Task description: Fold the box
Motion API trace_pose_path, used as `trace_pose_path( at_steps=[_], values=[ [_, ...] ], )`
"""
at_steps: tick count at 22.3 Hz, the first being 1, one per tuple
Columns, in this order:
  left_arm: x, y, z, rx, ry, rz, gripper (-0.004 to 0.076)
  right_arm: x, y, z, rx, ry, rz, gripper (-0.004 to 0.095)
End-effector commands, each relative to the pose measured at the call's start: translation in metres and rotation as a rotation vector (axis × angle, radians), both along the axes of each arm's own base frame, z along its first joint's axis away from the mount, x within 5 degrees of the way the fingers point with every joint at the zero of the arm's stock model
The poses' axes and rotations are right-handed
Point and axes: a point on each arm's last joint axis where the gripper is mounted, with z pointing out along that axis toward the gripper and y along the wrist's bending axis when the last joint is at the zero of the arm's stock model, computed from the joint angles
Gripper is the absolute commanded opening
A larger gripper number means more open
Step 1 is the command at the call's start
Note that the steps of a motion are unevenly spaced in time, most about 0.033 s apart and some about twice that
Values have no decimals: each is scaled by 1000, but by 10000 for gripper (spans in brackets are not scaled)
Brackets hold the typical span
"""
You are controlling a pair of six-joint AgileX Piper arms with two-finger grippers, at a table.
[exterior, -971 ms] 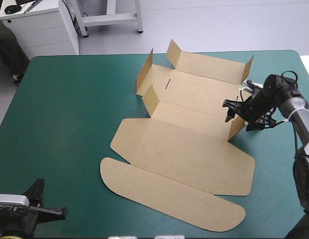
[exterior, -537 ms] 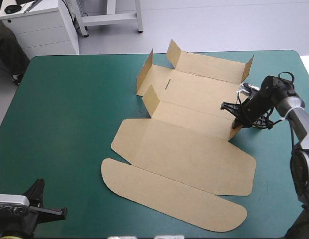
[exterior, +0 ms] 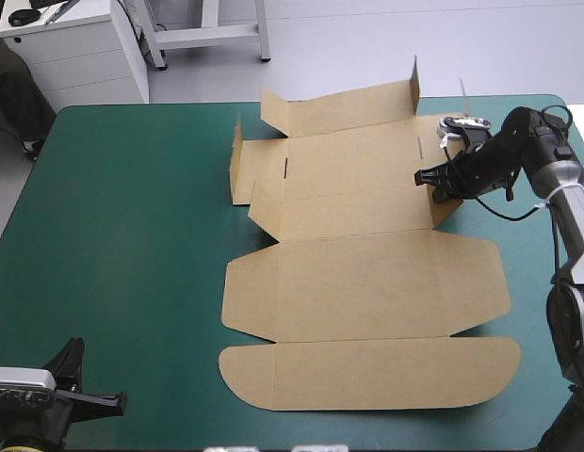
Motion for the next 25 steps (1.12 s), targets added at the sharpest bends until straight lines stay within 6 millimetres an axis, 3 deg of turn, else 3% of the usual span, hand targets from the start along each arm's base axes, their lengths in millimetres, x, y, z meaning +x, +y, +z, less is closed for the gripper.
trace_pose_path(
  at_steps=[1, 5, 9, 15, 20, 25],
  values=[
    [-5, -1, 17, -15, -120, -1, -10, -4, 19, 42, -8, -180, 212, -19],
    [-5, -1, 17, -15, -120, -1, -10, 5, 62, 53, -157, -321, 499, -19],
    [-5, -1, 17, -15, -120, -1, -10, 12, 121, 53, -388, -506, 837, -19],
    [-5, -1, 17, -17, -120, -2, -10, 13, 189, 40, -471, -747, 1025, -19],
    [-5, -1, 17, -17, -120, -2, -10, 12, 218, 26, -507, -824, 1136, -20],
    [-5, -1, 17, -17, -120, -2, -10, 17, 226, 16, -506, -844, 1129, -20]
  ],
)
